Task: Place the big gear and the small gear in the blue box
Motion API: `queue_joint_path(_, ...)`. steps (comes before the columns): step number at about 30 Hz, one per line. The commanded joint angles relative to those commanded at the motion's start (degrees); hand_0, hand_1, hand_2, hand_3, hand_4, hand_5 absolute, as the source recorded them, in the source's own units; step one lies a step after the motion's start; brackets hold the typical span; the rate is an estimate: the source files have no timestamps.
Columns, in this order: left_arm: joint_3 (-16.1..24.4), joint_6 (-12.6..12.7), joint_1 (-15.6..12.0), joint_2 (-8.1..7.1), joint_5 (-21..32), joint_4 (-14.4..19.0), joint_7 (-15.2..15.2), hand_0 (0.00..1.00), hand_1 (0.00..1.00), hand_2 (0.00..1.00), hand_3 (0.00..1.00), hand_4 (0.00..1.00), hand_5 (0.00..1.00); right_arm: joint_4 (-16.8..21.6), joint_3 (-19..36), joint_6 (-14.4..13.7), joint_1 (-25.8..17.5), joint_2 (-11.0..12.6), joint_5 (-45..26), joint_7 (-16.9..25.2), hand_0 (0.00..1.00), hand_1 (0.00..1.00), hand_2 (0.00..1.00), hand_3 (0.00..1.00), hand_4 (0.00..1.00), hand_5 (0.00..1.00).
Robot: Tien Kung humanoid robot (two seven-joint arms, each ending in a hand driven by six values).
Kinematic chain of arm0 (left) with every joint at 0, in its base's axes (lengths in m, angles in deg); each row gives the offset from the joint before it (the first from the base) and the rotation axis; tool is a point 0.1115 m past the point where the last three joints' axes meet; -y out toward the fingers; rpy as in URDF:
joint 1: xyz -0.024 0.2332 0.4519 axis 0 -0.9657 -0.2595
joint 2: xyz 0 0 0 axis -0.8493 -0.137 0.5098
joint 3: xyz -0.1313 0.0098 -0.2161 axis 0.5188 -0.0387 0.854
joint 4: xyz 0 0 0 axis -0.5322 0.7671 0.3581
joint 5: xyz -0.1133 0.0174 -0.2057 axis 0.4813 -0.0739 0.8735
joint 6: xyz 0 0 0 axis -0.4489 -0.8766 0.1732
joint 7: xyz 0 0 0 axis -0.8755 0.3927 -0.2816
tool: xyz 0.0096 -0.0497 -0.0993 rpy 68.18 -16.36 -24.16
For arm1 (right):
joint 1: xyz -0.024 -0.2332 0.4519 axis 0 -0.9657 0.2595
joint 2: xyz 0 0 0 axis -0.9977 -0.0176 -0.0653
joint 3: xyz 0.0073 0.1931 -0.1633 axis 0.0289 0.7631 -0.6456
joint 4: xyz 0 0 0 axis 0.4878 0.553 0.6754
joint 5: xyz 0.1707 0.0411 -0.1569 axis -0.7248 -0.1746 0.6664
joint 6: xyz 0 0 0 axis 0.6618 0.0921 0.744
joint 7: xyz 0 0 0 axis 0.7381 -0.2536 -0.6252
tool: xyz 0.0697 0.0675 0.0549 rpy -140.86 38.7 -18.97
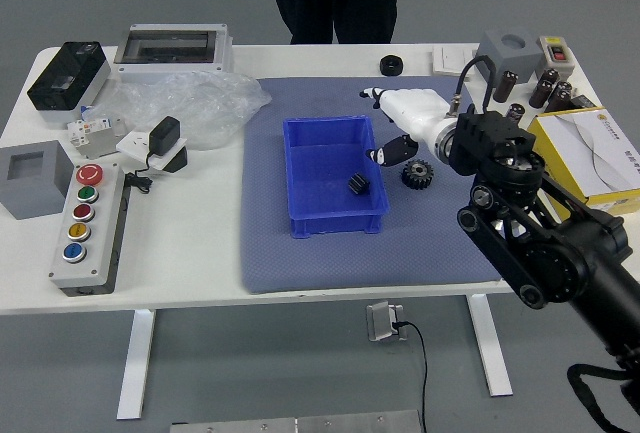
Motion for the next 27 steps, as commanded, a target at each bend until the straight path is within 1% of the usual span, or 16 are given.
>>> queue_joint_path(2, 0.0, 0.0, 0.0, 0.00, 0.0, 0.0, 0.0, 0.778, 0.746, 0.736, 0.673, 0.554, 0.243, -0.4, 0.4, 0.3, -0.3, 1.0, 0.0, 0.0, 0.729, 0.693, 0.806, 0.846, 0.788, 0.246)
queue_joint_path(3, 0.0, 0.0, 0.0, 0.01, 0.0, 0.0, 0.0, 0.778, 0.746, 0.736, 0.673, 0.555, 0.244, -0.7, 0.5, 0.7, -0.3, 1.6, 0.0, -0.1, 0.720, 0.685, 0.806, 0.815, 0.784, 0.244)
queue_joint_path(6, 0.0, 0.0, 0.0, 0.04, 0.0, 0.0, 0.0, 0.778, 0.746, 0.736, 0.673, 0.555, 0.244, -1.7, 0.7, 2.1, -0.2, 2.6, 0.0, -0.2, 0.720, 0.685, 0.806, 0.815, 0.784, 0.244)
queue_joint_path(8, 0.0, -0.1, 0.0, 0.05, 0.0, 0.0, 0.0, 0.778, 0.746, 0.736, 0.673, 0.555, 0.244, -2.8, 0.5, 3.4, 0.1, 3.3, 0.0, -0.2, 0.720, 0.685, 0.806, 0.815, 0.784, 0.244)
queue_joint_path(9, 0.0, -0.1, 0.0, 0.04, 0.0, 0.0, 0.0, 0.778, 0.746, 0.736, 0.674, 0.555, 0.245, -3.3, 0.3, 4.1, 0.3, 3.6, 0.0, -0.2, 0.726, 0.703, 0.843, 0.832, 0.773, 0.232)
queue_joint_path(13, 0.0, 0.0, 0.1, -0.07, -0.2, 0.0, 0.0, 0.778, 0.746, 0.736, 0.674, 0.555, 0.245, -5.6, -0.9, 6.6, 1.3, 4.3, 0.0, -0.2, 0.726, 0.703, 0.843, 0.832, 0.773, 0.232)
queue_joint_path(14, 0.1, 0.0, 0.1, -0.11, -0.3, 0.0, 0.0, 0.778, 0.746, 0.736, 0.674, 0.555, 0.245, -6.3, -1.3, 7.2, 1.6, 4.3, 0.0, -0.2, 0.726, 0.703, 0.843, 0.832, 0.773, 0.232)
queue_joint_path(15, 0.1, 0.0, 0.1, -0.14, -0.3, 0.0, 0.0, 0.778, 0.746, 0.736, 0.673, 0.554, 0.243, -6.9, -1.7, 7.6, 1.8, 4.4, 0.0, -0.2, 0.748, 0.737, 0.877, 0.887, 0.773, 0.230)
queue_joint_path(20, 0.1, 0.0, 0.2, -0.15, -0.4, 0.0, 0.0, 0.778, 0.746, 0.736, 0.673, 0.554, 0.243, -9.4, -3.5, 9.1, 2.8, 4.1, 0.0, -0.1, 0.748, 0.737, 0.877, 0.887, 0.773, 0.230)
queue_joint_path(21, 0.1, 0.0, 0.2, -0.14, -0.3, 0.0, 0.0, 0.778, 0.746, 0.736, 0.673, 0.555, 0.246, -9.7, -3.7, 9.2, 2.9, 4.0, 0.0, -0.1, 0.755, 0.743, 0.890, 0.908, 0.770, 0.221)
queue_joint_path(27, 0.1, -0.1, 0.1, -0.07, -0.4, 0.0, 0.0, 0.778, 0.746, 0.736, 0.673, 0.553, 0.245, -11.2, -4.4, 9.7, 4.1, 3.2, 0.0, 0.0, 0.754, 0.736, 0.888, 0.907, 0.763, 0.213)
